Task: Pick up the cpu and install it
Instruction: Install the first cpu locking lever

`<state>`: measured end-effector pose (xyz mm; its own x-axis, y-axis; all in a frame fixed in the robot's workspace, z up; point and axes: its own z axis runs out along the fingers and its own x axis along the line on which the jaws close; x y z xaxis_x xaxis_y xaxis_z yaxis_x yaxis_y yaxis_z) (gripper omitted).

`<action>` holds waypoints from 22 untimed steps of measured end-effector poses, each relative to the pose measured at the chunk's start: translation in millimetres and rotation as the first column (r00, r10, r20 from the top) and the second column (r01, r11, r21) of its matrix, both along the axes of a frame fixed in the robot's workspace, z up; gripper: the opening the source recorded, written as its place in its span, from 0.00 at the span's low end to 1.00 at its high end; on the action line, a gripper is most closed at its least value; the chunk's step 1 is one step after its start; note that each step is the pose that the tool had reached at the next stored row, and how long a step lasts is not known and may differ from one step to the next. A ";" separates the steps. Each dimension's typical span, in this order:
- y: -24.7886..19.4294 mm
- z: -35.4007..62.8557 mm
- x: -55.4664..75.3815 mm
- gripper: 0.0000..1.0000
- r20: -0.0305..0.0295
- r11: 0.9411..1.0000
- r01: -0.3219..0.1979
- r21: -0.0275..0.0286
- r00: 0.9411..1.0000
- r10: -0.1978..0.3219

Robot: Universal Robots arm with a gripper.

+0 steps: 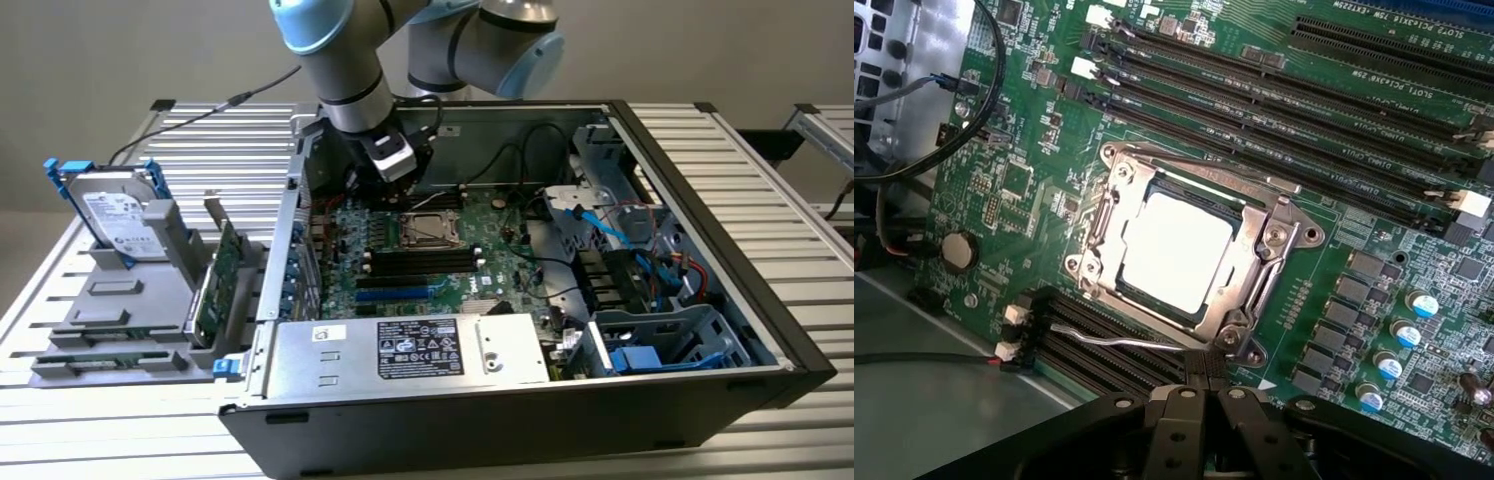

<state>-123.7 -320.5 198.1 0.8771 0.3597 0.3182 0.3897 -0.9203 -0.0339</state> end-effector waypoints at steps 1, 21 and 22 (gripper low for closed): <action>0.1 -0.4 0.6 0.11 0.000 1.000 -0.002 0.000 1.000 0.002; 0.1 -6.7 13.4 0.11 0.000 1.000 -0.019 0.000 1.000 0.019; 0.1 -6.7 14.0 0.11 0.000 1.000 -0.020 0.000 1.000 0.020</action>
<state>-109.7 -320.4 191.5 0.8699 0.3769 0.3181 0.4077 -0.9125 -0.0336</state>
